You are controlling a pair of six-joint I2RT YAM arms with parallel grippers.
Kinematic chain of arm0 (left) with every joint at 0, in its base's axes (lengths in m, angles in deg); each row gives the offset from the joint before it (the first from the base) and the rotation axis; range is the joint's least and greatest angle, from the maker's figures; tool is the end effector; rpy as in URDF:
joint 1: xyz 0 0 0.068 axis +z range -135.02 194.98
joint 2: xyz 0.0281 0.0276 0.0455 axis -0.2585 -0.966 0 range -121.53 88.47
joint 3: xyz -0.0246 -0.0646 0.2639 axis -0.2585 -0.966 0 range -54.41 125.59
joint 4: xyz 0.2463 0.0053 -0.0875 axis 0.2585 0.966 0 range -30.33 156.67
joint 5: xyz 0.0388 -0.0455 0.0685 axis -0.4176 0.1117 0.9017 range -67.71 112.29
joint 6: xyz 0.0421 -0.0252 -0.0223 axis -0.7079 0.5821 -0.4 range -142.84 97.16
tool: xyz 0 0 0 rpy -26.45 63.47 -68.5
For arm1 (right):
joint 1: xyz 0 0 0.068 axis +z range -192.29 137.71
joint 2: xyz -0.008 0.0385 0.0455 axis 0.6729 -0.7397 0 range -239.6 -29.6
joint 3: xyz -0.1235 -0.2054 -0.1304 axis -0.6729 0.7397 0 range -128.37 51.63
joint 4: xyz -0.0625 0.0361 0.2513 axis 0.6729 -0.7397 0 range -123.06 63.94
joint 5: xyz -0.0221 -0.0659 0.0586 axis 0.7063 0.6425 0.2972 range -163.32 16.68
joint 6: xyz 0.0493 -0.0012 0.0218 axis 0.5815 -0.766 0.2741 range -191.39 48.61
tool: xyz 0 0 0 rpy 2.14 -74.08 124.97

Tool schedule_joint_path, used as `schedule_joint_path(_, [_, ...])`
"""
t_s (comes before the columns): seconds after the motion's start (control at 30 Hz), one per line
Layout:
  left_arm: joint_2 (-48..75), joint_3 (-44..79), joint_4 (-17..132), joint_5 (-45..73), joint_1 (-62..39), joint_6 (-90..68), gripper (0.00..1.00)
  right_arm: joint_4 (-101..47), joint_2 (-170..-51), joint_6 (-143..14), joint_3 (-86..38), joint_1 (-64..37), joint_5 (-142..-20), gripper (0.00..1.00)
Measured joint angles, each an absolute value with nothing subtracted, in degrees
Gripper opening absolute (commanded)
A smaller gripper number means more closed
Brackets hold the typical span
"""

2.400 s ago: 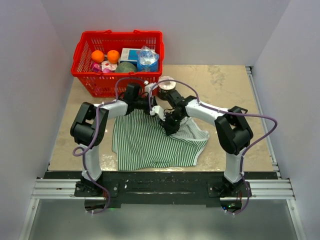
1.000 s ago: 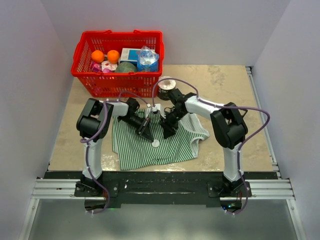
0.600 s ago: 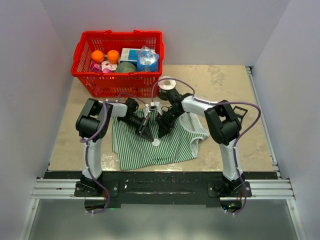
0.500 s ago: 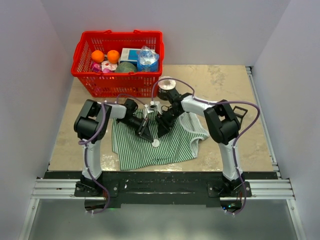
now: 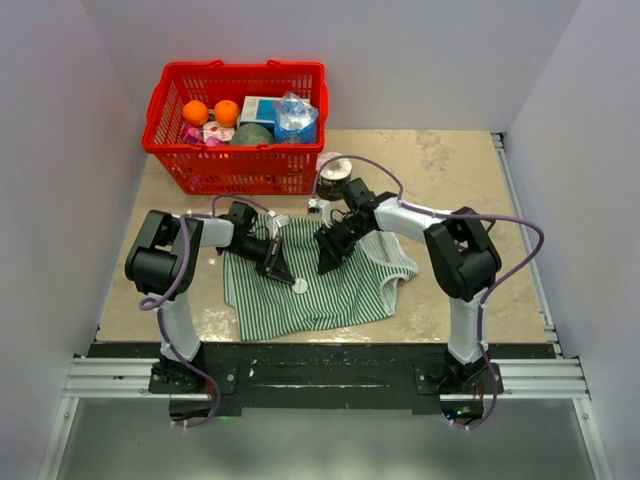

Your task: Remove the brooch from the garment

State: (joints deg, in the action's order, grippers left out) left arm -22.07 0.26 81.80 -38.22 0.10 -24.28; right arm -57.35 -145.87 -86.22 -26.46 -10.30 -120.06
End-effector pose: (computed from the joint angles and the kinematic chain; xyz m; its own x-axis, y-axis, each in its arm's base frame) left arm 0.3001 -0.1117 0.1020 -0.9375 0.2620 -0.2292 0.3250 0.4229 -0.8459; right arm 0.3265 0.2344 0.1539 -0.6194 -0.5938 -0.5136 -0.7637 0.3039 0.5696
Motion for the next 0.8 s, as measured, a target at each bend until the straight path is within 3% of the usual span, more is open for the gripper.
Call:
schedule_joint_path(0.47, [-21.4, -3.4, 76.5, -37.6, 2.3, -17.6, 0.0, -45.0, -150.4, -76.4, -28.5, -6.5, -118.8, 0.56])
schedule_joint_path(0.8, [-21.7, -3.5, 74.4, -38.1, 3.3, -15.6, 0.0, -44.5, -150.3, -76.3, -28.6, -2.7, -116.9, 0.56])
